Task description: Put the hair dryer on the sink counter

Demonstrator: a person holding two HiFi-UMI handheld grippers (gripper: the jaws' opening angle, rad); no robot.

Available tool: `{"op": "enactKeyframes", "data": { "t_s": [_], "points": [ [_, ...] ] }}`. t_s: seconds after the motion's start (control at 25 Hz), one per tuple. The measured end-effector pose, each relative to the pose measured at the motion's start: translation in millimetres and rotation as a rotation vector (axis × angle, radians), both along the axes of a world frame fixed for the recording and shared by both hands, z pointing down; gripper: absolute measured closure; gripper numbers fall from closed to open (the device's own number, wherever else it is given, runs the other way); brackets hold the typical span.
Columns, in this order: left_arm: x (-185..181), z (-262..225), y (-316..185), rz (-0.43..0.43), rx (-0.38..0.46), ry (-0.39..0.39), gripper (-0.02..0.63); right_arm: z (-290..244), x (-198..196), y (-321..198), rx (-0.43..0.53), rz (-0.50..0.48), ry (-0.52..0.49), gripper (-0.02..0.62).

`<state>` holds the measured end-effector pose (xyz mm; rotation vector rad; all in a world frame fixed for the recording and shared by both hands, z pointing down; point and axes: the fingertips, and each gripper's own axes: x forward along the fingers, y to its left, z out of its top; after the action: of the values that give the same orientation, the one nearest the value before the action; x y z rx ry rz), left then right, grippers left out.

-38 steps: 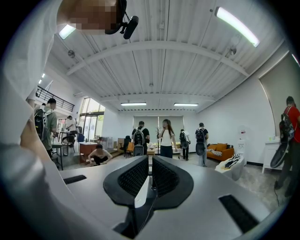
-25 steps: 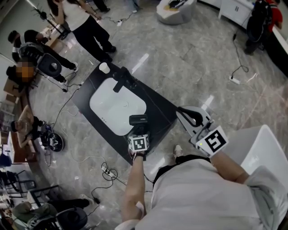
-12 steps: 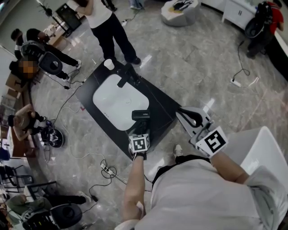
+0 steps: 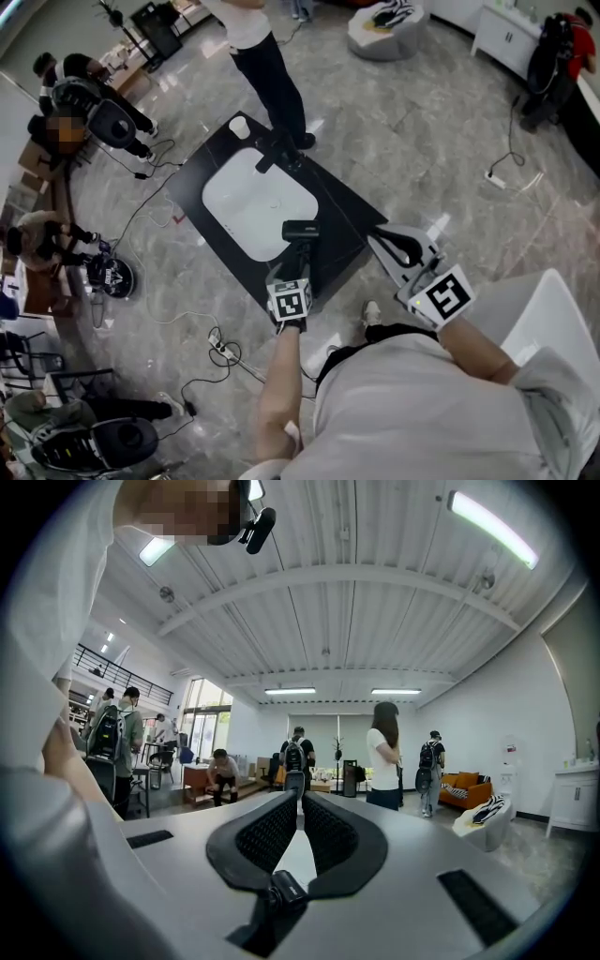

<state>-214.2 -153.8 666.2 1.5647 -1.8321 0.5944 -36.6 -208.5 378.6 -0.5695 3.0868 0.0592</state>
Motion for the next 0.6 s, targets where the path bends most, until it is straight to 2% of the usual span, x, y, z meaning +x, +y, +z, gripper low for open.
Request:
{"op": "enactKeyframes", "data": {
  "t_s": [0.28,0.6],
  "points": [
    [-2.6,-29.0,16.1,-0.028,0.087,-0.017,0.373,-2.6,-7.1,23.5,0.01,-0.029,0.005,0.548],
    [-6.1,-65.9,29.5,-0.047,0.197,-0.06,0.423,-2.6,-9.4,45.8,0.017,-0.042,0.007,0.548]
  ]
}}
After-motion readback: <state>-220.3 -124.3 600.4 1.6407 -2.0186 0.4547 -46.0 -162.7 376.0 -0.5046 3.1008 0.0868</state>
